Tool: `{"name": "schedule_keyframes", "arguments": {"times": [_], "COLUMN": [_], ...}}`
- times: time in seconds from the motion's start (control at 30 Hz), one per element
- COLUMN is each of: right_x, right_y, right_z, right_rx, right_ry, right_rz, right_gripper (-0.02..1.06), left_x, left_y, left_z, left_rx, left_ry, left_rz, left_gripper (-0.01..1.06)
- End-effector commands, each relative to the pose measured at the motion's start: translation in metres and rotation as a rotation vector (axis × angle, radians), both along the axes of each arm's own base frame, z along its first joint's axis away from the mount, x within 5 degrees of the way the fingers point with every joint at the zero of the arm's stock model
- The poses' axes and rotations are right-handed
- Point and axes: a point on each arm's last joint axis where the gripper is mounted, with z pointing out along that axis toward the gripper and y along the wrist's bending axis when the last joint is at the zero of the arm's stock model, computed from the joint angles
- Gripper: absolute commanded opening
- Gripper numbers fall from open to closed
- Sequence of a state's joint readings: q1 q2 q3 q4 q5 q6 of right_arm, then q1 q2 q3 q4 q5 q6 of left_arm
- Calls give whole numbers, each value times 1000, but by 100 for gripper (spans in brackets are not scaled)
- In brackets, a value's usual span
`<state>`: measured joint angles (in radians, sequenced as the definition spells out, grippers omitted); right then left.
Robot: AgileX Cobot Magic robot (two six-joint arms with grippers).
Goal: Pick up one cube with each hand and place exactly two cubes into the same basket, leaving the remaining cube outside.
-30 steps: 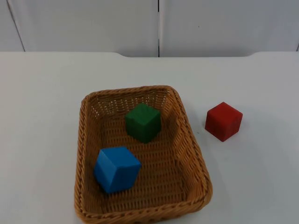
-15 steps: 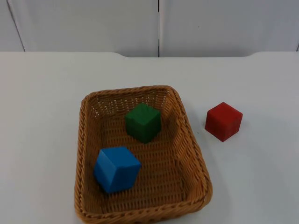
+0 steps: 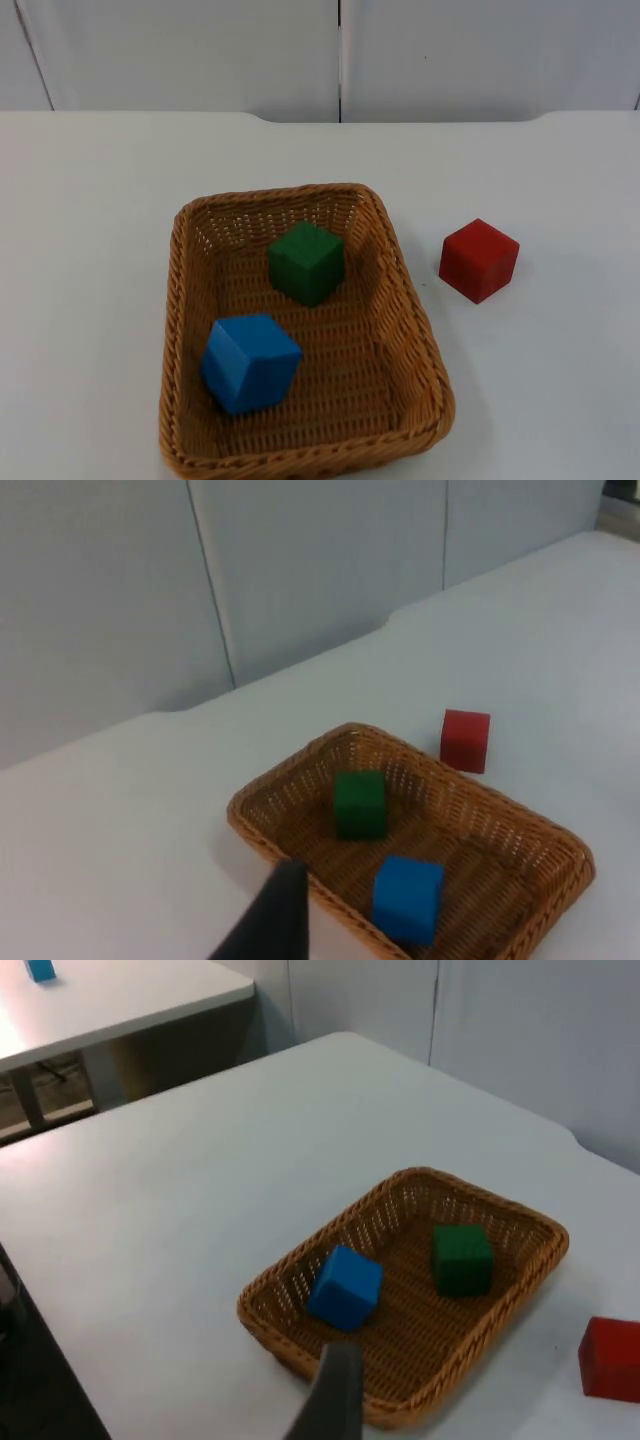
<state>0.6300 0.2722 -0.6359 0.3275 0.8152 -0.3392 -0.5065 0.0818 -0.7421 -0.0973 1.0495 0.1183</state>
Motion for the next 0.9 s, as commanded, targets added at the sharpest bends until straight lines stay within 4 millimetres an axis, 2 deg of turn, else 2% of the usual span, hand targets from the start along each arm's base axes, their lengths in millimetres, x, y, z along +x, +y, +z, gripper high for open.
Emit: {"name": "schedule_keyframes", "arguments": {"times": [0.0,0.17,0.33,0.43,0.57,0.67,0.8,0.87], "right_x": [-2,-7,-15,-17,-25,-31,-35,-36], "right_y": [-2,-6,-15,-20,-28,-32,-35,-36], "right_z": [-8,-19,-21,-21,-25,-29,-35,-38], "right_rx": [-14,-10,25,34,20,9,-21,-47], "right_ry": [13,20,-13,-24,-45,-39,-14,9], "right_rz": [-8,-9,-49,-82,-95,-88,-82,-87], "right_gripper": [74,74,74,74,74,74,74,74], "left_x": [-6,-16,-15,-10,7,12,15,19], "left_y": [5,11,17,14,4,1,0,-2], "left_z": [-3,-6,-15,-24,-54,-66,-64,-69], "left_rx": [-17,-47,2,22,71,86,68,74], "left_ry": [0,-13,70,101,188,220,184,185], "left_rz": [12,21,96,97,94,91,94,98], "left_gripper": [100,100,100,100,100,100,100,100]}}
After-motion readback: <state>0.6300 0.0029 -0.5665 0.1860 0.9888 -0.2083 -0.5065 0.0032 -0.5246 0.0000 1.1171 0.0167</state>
